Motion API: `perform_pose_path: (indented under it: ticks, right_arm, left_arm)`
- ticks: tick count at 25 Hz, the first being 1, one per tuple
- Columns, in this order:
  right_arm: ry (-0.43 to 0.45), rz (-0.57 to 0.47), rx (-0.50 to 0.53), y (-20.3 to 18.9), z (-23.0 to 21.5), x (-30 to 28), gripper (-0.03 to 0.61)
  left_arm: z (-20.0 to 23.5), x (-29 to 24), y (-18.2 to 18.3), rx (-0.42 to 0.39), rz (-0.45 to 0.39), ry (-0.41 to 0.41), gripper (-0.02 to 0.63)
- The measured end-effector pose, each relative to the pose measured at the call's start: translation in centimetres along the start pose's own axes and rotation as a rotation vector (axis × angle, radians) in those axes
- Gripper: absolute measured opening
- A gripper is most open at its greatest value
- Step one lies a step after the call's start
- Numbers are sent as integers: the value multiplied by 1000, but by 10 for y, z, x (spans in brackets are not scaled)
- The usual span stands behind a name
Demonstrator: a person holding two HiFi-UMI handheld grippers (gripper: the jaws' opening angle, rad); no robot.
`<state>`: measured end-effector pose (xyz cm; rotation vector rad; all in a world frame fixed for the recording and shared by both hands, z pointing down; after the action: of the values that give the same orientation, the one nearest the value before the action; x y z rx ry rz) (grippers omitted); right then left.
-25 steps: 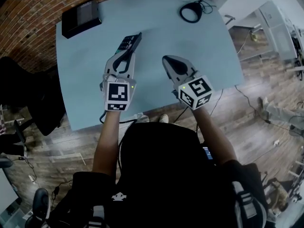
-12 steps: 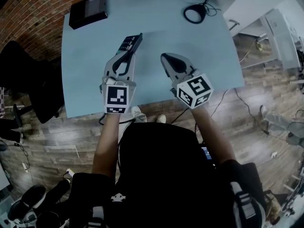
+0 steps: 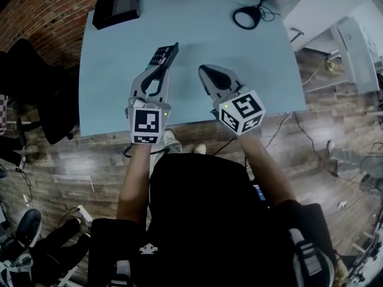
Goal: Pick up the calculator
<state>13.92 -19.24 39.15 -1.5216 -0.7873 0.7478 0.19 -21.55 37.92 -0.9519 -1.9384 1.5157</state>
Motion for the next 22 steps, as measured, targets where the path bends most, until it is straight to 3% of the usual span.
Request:
perform_pose_path:
  ticks: [22]
  right_arm:
    - [86,-12,-22,-6,19,29,5]
  left_arm:
    - [-32,33,12,1,13,77,51]
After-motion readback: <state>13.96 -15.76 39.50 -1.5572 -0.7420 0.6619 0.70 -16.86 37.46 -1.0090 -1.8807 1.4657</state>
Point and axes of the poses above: the fingertips, and each gripper's own axes: x backward along the fingers, z to its left, y out of its top, the point moved 4 cm from there along x, backward along the fingers, and after that the axes turned 6 degrees about -z, right-handed, at the moved point
